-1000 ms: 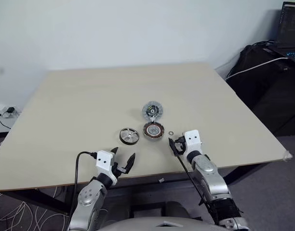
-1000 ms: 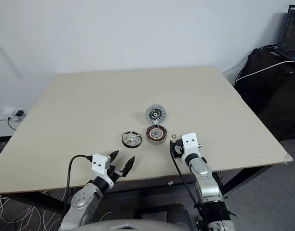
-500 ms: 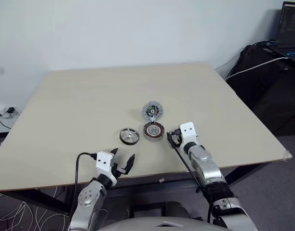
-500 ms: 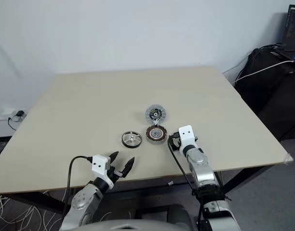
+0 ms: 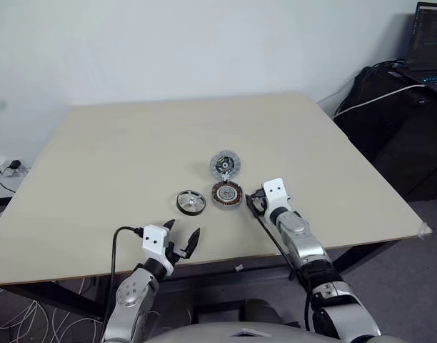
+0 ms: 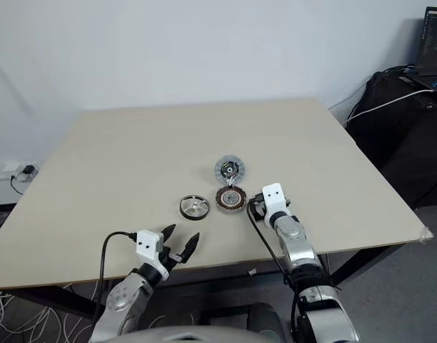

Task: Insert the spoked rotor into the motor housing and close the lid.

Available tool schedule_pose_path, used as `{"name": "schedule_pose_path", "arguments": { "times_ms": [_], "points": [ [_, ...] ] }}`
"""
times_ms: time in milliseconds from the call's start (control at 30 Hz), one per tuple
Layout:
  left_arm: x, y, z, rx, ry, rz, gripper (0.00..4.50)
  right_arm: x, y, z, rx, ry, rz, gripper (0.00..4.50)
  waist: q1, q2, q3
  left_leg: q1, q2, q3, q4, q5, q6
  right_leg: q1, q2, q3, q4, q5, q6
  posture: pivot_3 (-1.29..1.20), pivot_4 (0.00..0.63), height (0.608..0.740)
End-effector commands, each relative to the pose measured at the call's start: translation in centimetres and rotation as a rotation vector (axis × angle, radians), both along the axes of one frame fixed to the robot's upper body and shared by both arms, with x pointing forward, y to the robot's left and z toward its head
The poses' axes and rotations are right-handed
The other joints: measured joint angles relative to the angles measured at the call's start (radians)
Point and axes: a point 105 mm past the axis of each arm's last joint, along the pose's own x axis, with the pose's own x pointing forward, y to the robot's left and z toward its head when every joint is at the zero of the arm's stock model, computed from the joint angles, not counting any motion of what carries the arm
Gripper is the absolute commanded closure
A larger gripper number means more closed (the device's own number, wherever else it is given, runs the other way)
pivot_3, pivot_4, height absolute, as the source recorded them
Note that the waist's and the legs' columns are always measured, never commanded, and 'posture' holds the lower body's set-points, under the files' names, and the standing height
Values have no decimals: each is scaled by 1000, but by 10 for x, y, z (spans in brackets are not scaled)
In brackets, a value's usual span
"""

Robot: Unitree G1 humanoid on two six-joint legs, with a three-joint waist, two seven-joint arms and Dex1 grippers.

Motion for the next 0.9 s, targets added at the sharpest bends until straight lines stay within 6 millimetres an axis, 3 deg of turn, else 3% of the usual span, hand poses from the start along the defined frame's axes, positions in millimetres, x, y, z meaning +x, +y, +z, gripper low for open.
{"name": "schedule_pose_path", "arguments": {
  "times_ms": [33, 367, 467, 767, 900],
  "points": [
    [5, -1, 12, -5, -51, 4, 34, 10, 8, 12, -1, -44, 23, 0, -1, 0, 0, 0, 0, 0, 0, 0, 0, 0, 0, 0, 0, 0, 0, 0, 0, 740],
    [5, -1, 16, -10, -56, 17, 34, 14, 15, 8, 8, -24, 37, 0, -10, 0, 0, 1, 0, 0, 0, 0, 0, 1, 0, 1, 0, 0, 0, 0, 0, 740],
    [6, -2, 17, -11, -57, 18, 0, 13, 15, 7, 10, -17, 35, 584, -11, 0, 0, 2, 0, 0, 0, 0, 0, 1, 0, 1, 1, 0, 0, 0, 0, 740],
    [6, -4, 22, -16, -64, 18, 0, 11, 14, 7, 38, -10, 26, 3450, -11, 1, 0, 2, 0, 0, 0, 0, 0, 1, 0, 1, 1, 0, 0, 0, 0, 740],
    [7, -4, 23, -18, -64, 18, 0, 10, 16, 8, 50, -15, 27, 3450, -11, 1, 0, 2, 0, 0, 0, 0, 0, 1, 0, 1, 1, 0, 1, 0, 0, 740]
  ]
}}
